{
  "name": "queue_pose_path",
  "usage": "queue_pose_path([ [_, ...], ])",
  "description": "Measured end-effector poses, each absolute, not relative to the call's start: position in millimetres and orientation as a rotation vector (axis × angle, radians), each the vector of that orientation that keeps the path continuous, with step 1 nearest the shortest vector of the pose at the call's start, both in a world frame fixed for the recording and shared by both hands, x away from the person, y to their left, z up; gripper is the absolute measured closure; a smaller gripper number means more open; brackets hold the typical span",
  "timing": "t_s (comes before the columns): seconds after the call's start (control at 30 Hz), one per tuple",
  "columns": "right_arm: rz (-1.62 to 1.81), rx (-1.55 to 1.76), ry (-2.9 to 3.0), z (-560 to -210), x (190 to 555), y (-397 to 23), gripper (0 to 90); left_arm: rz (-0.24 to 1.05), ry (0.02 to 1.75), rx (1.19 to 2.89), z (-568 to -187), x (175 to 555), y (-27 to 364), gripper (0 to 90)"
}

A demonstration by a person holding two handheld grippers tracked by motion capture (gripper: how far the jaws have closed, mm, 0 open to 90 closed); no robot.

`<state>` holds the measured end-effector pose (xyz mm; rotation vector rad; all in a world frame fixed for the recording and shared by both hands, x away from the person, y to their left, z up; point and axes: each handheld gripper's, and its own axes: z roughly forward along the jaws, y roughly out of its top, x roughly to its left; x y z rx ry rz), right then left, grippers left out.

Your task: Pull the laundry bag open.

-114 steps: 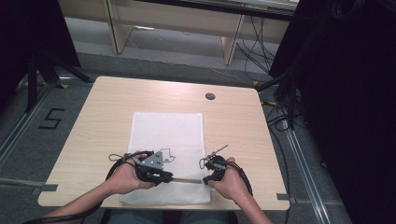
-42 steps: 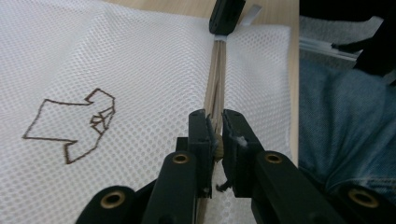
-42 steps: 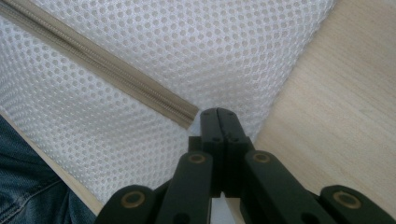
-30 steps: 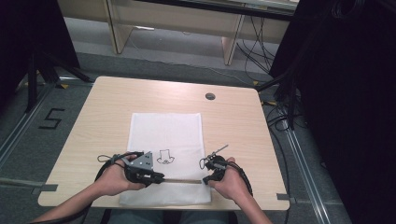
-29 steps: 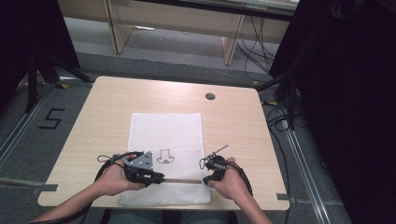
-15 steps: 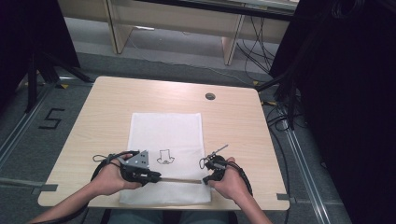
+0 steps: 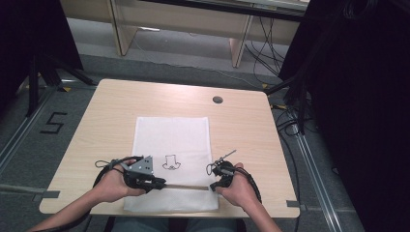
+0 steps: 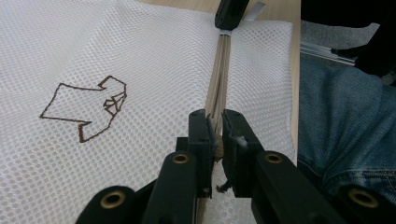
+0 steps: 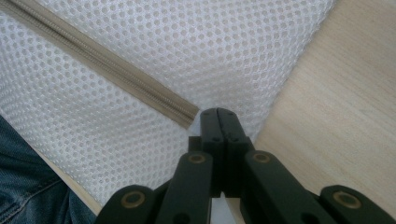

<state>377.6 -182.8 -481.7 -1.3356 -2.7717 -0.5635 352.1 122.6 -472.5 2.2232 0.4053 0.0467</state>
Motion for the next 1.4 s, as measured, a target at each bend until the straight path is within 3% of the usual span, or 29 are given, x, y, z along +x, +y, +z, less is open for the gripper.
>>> queue_pose_path([
  [1.4,-0.561,-1.339,-2.769,-481,377,-183,90.0,0.057,0.417,2.213,-471,351,140,82.1],
])
